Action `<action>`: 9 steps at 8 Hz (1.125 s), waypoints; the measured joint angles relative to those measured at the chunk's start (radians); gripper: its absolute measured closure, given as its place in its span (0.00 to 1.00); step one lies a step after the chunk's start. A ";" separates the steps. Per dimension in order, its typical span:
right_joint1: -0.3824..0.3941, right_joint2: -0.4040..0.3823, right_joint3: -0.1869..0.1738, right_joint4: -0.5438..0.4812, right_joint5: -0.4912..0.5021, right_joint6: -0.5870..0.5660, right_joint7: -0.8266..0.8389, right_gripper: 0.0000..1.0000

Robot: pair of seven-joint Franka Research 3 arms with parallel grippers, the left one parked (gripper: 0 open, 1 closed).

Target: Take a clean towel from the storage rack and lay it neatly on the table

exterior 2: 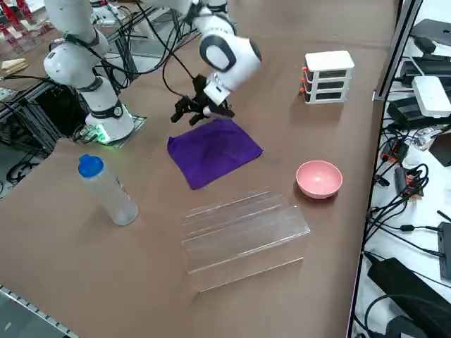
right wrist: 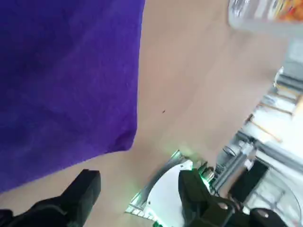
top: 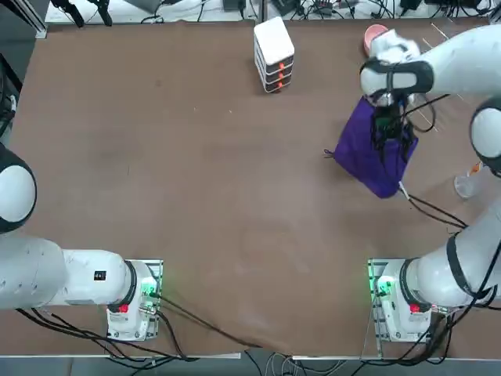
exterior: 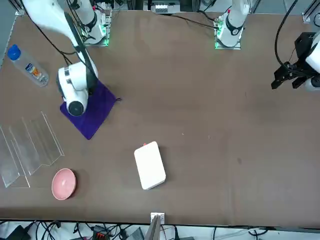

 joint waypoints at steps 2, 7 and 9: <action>-0.060 -0.103 -0.003 0.073 0.001 -0.013 -0.150 0.00; -0.129 -0.110 -0.004 0.403 0.111 -0.011 -0.485 0.00; -0.130 -0.111 -0.004 0.501 0.125 -0.016 -0.629 0.00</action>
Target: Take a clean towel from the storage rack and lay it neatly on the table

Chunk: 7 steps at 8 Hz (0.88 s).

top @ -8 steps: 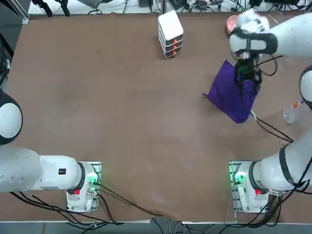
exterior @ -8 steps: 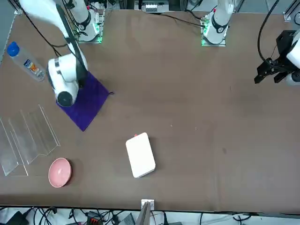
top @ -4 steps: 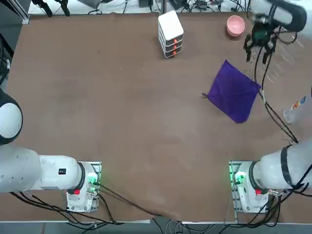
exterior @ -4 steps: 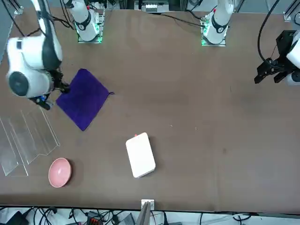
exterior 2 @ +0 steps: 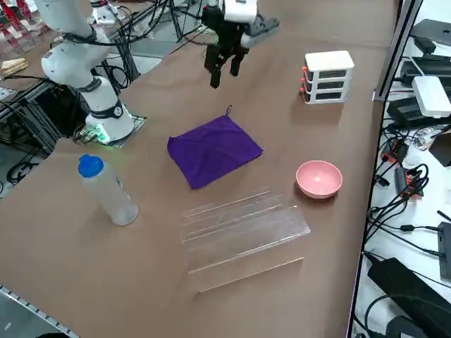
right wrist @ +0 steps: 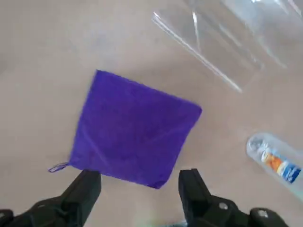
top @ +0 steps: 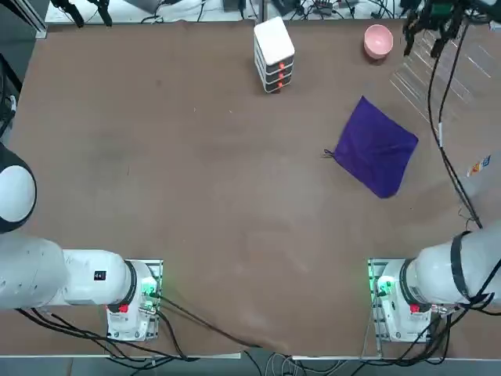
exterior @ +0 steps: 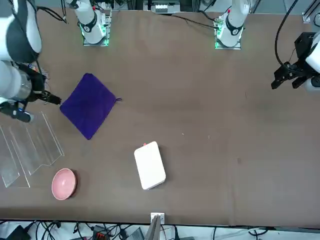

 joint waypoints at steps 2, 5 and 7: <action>0.000 -0.018 0.001 0.096 0.006 -0.039 -0.110 0.00; 0.086 -0.156 -0.065 -0.014 0.018 0.005 -0.179 0.00; 0.147 -0.263 -0.174 -0.161 0.024 0.042 -0.207 0.00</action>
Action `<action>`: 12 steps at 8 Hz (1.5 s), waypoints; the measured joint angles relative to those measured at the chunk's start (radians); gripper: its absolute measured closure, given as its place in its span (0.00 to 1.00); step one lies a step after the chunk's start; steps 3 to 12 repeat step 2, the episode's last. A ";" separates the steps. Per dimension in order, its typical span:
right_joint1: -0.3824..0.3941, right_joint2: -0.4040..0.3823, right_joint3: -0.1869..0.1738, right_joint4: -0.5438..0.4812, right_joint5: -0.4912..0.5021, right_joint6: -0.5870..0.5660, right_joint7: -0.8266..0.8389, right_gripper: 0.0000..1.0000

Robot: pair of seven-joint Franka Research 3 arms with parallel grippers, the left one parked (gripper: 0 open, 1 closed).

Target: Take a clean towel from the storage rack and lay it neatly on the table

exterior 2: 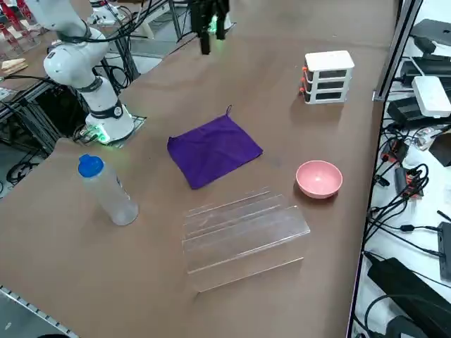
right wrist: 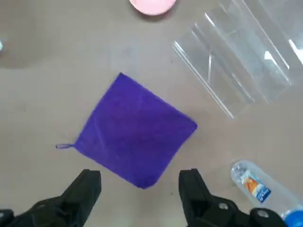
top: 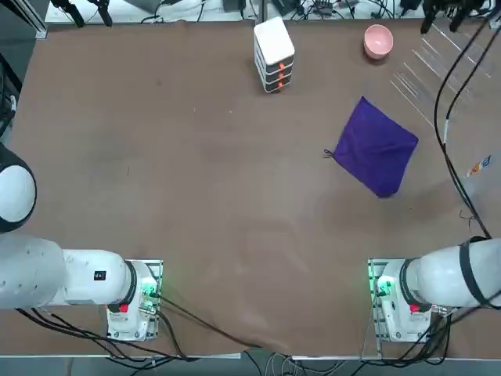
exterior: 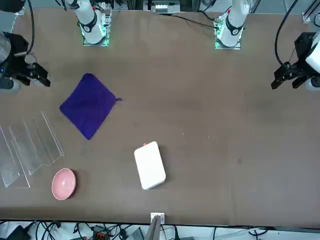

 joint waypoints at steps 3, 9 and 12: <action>0.000 -0.032 -0.015 -0.036 0.012 0.003 -0.011 0.00; 0.000 -0.032 -0.015 -0.036 0.012 0.003 -0.011 0.00; 0.000 -0.032 -0.015 -0.036 0.012 0.003 -0.011 0.00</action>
